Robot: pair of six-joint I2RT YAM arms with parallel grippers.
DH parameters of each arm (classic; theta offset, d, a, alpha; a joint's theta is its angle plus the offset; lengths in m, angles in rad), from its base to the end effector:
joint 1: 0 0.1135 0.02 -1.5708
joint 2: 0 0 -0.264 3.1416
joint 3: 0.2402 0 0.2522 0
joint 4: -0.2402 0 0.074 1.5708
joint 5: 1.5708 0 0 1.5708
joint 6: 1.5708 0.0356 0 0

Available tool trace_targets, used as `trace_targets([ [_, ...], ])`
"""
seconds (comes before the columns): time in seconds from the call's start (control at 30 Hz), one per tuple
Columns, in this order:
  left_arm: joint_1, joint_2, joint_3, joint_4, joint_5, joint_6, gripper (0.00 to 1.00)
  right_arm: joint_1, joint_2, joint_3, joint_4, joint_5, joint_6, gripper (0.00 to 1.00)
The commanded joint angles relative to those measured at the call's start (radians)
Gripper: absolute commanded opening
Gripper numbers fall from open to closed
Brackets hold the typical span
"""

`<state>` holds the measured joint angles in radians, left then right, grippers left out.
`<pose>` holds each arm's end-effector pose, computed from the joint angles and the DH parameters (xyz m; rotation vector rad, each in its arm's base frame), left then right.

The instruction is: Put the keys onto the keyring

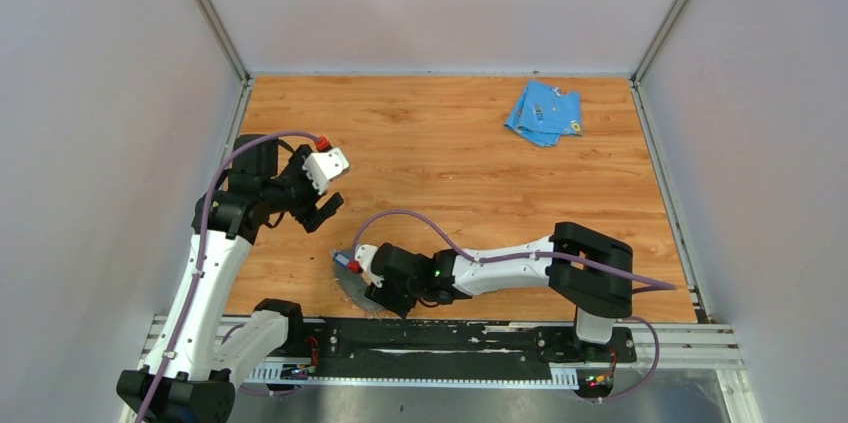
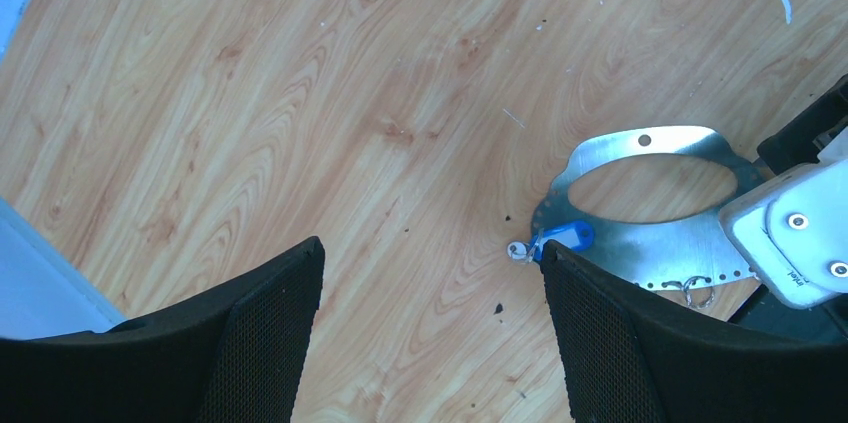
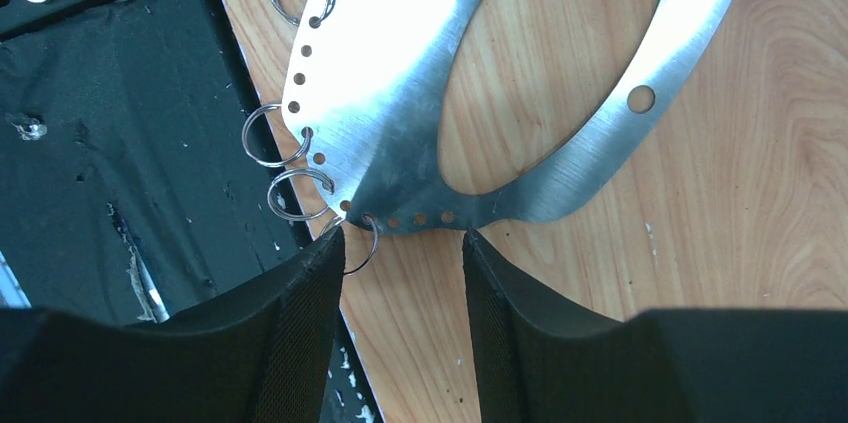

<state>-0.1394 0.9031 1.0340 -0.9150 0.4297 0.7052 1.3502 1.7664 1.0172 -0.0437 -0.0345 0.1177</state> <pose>0.1632 -0.0379 0.3372 1.1167 1.9841 -0.2125 0.0794 0.3598 0.1715 -1.4548 2.0236 0.7160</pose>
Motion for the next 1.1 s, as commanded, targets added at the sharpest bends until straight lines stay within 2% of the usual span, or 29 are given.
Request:
trace_targets([
  [0.0,0.008,-0.002,0.001,-0.007,0.020,0.016,0.82,0.000,0.025,-0.002,0.009,-0.005,0.046,0.48],
  [0.23,0.008,-0.010,-0.006,-0.007,0.009,0.030,0.81,-0.001,0.019,-0.018,0.013,-0.065,0.130,0.31],
  [0.3,0.008,-0.011,-0.007,-0.007,0.011,0.030,0.81,0.000,0.013,-0.020,0.008,-0.080,0.145,0.17],
  [0.33,0.008,-0.012,-0.005,-0.007,0.013,0.031,0.81,0.000,0.012,-0.021,0.007,-0.076,0.152,0.04],
  [0.37,0.008,-0.011,-0.004,-0.007,0.013,0.031,0.81,0.000,0.008,-0.021,0.005,-0.069,0.158,0.01],
  [0.53,0.007,-0.023,-0.003,-0.008,0.015,0.044,0.81,-0.012,-0.039,-0.045,0.015,-0.054,0.164,0.00],
  [0.67,0.008,-0.070,-0.018,-0.024,0.078,0.106,0.81,-0.018,-0.152,-0.066,0.012,-0.026,0.115,0.01],
  [0.8,0.008,-0.149,-0.057,-0.053,0.224,0.154,0.80,-0.017,-0.258,-0.076,-0.006,0.000,0.039,0.00],
  [0.93,0.006,-0.194,-0.089,-0.188,0.398,0.254,0.78,-0.017,-0.358,-0.104,0.014,0.006,-0.038,0.00],
  [1.07,-0.008,-0.213,-0.142,-0.205,0.543,0.237,0.74,-0.017,-0.444,-0.105,0.004,0.019,-0.112,0.00],
])
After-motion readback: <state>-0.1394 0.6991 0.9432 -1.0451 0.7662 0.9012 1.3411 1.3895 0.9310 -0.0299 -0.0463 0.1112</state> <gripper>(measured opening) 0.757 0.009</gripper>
